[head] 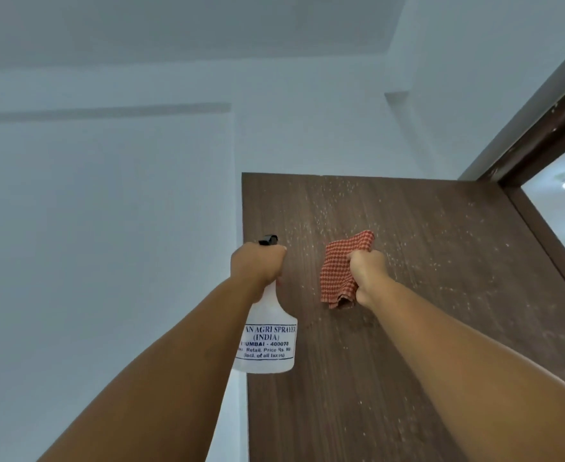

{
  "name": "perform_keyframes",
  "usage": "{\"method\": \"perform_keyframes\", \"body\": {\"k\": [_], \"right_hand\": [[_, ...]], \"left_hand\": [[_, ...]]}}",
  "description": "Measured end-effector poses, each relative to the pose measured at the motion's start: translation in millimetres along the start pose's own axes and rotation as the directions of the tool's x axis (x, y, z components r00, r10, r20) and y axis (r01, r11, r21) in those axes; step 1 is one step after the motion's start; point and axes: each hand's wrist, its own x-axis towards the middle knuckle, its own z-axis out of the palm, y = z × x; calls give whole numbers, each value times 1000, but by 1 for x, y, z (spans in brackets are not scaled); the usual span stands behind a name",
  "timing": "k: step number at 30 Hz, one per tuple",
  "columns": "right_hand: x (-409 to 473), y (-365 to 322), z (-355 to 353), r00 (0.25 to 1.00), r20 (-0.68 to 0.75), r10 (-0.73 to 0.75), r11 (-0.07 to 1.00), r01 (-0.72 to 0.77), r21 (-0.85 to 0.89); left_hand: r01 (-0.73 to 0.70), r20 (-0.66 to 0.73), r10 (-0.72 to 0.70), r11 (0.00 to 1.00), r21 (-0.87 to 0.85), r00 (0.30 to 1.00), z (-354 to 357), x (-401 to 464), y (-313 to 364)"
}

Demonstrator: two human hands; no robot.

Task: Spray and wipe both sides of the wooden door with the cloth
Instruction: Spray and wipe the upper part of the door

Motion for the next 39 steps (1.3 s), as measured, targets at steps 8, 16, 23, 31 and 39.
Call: {"method": "perform_keyframes", "body": {"k": [8, 16, 23, 31, 39], "right_hand": [[42, -23, 7, 971, -150, -188, 982, 184, -44], [81, -40, -2, 739, -147, -658, 710, 544, -447], [106, 3, 31, 670, 394, -629, 137, 595, -792], [55, 55, 101, 314, 893, -323, -296, 862, -411], [164, -30, 60, 690, 515, -509, -32, 582, -813]], "left_hand": [[-40, -19, 41, 997, 60, 999, 3, 35, 24], [-95, -64, 102, 990, 108, 993, 13, 54, 33], [-69, -106, 76, 995, 65, 991, -2, 59, 38], [-51, -181, 85, 981, 186, 980, -21, 69, 29], [-116, -120, 146, 967, 226, 982, -18, 95, 32]]}}
